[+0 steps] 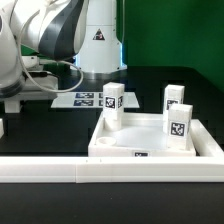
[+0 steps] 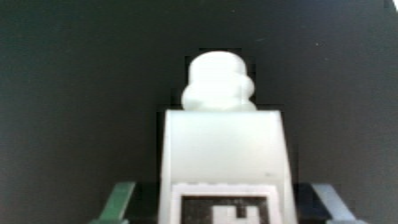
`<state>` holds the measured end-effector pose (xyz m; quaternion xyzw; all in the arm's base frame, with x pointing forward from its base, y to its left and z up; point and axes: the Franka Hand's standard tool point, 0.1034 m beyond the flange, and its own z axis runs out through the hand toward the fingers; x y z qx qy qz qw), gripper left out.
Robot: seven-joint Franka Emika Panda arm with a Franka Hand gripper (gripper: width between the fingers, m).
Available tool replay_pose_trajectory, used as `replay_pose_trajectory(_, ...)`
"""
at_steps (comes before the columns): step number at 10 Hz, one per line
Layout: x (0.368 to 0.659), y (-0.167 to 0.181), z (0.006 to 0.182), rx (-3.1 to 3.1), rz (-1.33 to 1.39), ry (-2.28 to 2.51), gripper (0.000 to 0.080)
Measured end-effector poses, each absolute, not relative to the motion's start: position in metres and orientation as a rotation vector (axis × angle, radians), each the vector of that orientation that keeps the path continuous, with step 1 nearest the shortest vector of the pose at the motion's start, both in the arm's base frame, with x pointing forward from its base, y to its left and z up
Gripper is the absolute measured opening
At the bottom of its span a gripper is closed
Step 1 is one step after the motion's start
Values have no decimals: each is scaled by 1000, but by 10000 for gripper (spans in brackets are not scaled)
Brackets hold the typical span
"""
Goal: Assemble square table
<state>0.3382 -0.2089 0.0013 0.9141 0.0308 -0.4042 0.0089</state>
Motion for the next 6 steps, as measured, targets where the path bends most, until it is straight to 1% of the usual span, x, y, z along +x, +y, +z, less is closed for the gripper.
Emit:
replay_pose_trajectory(3,366,-182,14,2886,-1248,171,281)
replay_pose_trajectory(5,395,-151,43,2885,-1265,154,281)
replay_pose_trajectory(6,404,-144,46,2876,-1256,135,282)
